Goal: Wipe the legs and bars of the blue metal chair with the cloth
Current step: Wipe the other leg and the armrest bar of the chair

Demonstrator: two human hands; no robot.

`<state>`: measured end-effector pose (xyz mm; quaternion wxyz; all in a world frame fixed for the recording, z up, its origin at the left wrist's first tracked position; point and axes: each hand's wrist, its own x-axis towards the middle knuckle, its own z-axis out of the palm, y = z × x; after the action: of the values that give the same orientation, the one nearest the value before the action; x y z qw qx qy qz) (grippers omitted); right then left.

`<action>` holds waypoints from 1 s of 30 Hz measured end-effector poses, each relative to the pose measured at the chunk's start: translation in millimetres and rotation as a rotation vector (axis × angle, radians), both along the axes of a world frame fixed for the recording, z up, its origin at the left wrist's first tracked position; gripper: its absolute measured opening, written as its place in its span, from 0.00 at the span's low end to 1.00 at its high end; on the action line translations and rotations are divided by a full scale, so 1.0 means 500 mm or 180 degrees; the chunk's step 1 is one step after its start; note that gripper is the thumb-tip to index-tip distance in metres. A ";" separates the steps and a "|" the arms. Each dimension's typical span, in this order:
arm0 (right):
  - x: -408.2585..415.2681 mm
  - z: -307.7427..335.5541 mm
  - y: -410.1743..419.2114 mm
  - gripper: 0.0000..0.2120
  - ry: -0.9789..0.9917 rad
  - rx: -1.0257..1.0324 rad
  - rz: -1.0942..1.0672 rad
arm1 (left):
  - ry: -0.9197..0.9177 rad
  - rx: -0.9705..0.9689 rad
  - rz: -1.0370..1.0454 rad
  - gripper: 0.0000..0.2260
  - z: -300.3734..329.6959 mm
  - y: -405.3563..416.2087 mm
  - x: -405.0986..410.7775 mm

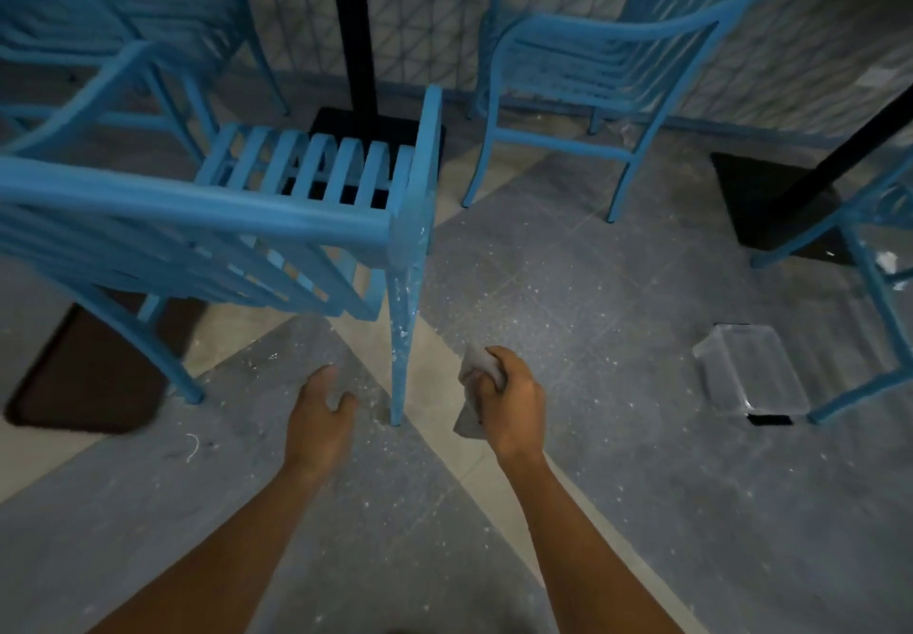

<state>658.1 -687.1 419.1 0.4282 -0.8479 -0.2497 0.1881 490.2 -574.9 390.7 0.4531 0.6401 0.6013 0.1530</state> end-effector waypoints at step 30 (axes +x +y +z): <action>0.061 -0.110 0.271 0.18 -0.2115 0.3539 0.0899 | -0.2226 0.2470 0.0687 0.14 -0.121 0.136 0.146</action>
<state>688.6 -551.4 364.2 0.6734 -0.4727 -0.5371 -0.1860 563.0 -507.1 330.3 0.3380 0.6059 0.3760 0.6142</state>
